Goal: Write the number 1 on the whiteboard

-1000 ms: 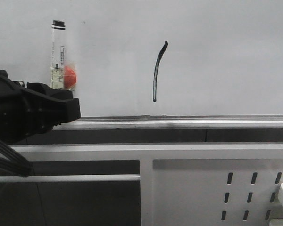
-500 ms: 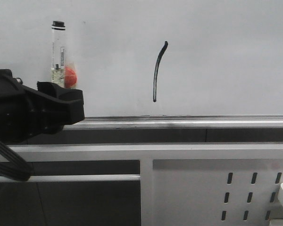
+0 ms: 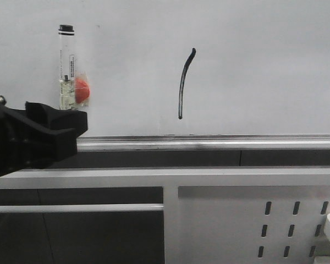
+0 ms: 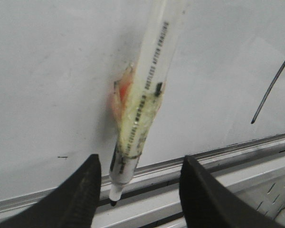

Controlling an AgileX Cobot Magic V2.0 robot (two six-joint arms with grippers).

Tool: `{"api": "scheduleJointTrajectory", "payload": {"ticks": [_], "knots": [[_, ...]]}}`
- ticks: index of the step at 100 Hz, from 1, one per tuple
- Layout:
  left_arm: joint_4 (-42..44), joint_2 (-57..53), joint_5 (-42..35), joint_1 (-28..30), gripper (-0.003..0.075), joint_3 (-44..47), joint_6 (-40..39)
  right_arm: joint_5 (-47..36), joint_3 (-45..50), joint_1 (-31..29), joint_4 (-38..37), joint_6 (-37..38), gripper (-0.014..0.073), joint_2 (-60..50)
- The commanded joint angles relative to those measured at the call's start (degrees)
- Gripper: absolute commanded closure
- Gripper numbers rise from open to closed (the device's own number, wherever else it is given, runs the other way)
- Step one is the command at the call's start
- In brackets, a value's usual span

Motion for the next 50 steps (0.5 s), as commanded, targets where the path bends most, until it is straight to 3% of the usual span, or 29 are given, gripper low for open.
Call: {"api": "scheduleJointTrajectory", "payload": {"ticks": [1,26,37,42,50], "knots": [[0.1,-3.1,-12.9,0.0,0.0372,0.7,1.2,-7.0,1.5,0.0,-2.4,-0.2,0.0663,-3.4],[3.8,-9.6,-12.9,0.0,0.0372,5.5,1.3,-16.5,15.4,0.0,-2.4,0.7,0.0663,-14.1],[3.8,-13.5,-12.9,0.0,0.0389,7.3,5.7,-18.9,21.5,0.0,-2.4,0.7,0.0663,-18.1],[4.0,-15.1,-12.9,0.0,0.0439,7.9,7.7,-19.0,24.0,0.0,-1.9,0.7,0.0663,-19.2],[5.9,-17.1,-12.9,0.0,0.0585,8.7,11.3,-19.0,28.2,0.0,1.2,0.8,0.0663,-20.2]]}}
